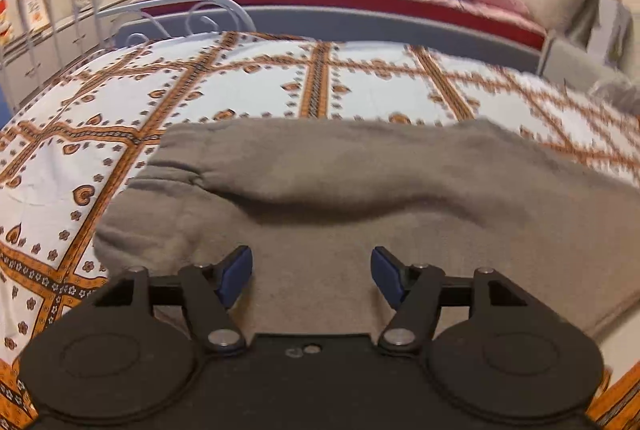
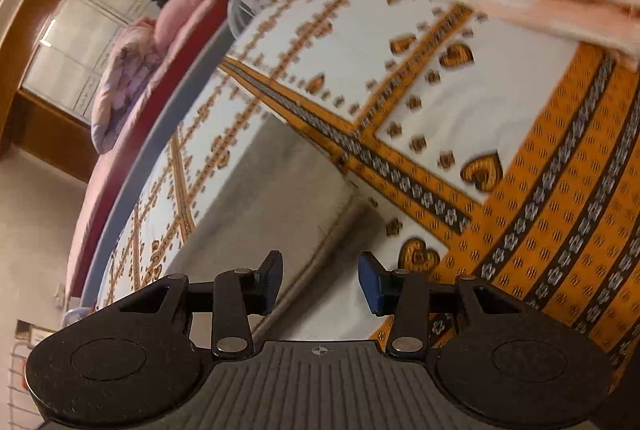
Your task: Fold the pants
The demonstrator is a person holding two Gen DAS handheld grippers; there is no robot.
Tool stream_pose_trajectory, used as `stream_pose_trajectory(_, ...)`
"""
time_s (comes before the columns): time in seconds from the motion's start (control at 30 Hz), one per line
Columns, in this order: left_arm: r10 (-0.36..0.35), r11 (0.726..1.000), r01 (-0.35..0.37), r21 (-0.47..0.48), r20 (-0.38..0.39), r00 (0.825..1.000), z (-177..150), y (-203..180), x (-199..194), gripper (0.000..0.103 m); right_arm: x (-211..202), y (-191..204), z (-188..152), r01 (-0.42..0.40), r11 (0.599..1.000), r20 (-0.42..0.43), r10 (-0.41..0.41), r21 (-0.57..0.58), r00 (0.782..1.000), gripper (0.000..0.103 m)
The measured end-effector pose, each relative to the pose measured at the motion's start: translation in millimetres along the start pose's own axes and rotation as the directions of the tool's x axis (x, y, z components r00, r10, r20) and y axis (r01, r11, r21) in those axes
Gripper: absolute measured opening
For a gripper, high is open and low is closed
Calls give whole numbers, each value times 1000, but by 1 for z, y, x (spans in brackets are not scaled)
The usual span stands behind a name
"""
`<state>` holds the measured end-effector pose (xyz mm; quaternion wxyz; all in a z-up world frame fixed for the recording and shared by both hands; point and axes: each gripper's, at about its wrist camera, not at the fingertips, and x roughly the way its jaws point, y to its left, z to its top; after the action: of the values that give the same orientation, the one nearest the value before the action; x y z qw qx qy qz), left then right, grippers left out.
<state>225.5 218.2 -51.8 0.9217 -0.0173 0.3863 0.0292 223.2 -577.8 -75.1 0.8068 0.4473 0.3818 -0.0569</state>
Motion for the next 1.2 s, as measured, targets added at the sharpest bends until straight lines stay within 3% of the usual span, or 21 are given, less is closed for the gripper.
stream_pose_trajectory(0.13, 4, 998, -2, 65, -23, 1000, -7, -7, 5, 62, 18, -7, 2, -14, 999, -32, 15, 37, 999, 44)
stream_pose_trajectory(0.27, 3, 998, -2, 70, -25, 1000, -8, -7, 3, 62, 26, 3, 6, 10, 998, -12, -11, -60, 1000, 42)
stream_pose_trajectory(0.3, 2, 998, 0, 68, -24, 1000, -8, -7, 2, 62, 26, 4, 6, 16, 998, -5, -16, -65, 1000, 16)
stream_pose_trajectory(0.33, -1, 998, 2, 64, -25, 1000, -8, -7, 1, 62, 25, 6, 5, 29, 996, 0, -29, -88, 1000, 13)
stream_pose_trajectory(0.5, -28, 998, 28, 60, -5, 1000, -7, -8, -8, 62, -6, 24, 1, -70, 983, 129, 92, -168, 987, 13)
stream_pose_trajectory(0.57, -32, 998, 32, 47, -6, 999, -6, -8, -8, 62, 2, 29, 0, -5, 980, 128, 31, -201, 991, 13)
stream_pose_trajectory(0.63, -46, 999, 46, 22, -8, 999, -5, -7, -10, 62, 26, 21, 0, 100, 975, 43, -94, -200, 995, 13)
stream_pose_trajectory(0.67, -51, 998, 51, 21, -5, 999, -5, -8, -11, 62, 34, 16, -1, 118, 974, 20, -117, -193, 993, 13)
stream_pose_trajectory(0.77, -49, 998, 49, 27, 1, 999, -3, -12, -18, 62, 26, 18, -2, 98, 978, 42, -92, -185, 995, 13)
stream_pose_trajectory(0.9, -82, 997, 82, 5, 72, 994, 3, -31, -41, 62, 20, 12, -2, 75, 990, 38, -71, -119, 997, 20)
stream_pose_trajectory(1.1, -109, 993, 114, -44, 88, 990, -1, -85, -39, 62, 25, 16, 2, 94, 987, 32, -91, -126, 995, 20)
stream_pose_trajectory(1.2, -171, 982, 178, -69, 87, 981, -8, -121, -34, 62, 22, 17, 1, 85, 989, 42, -81, -124, 996, 20)
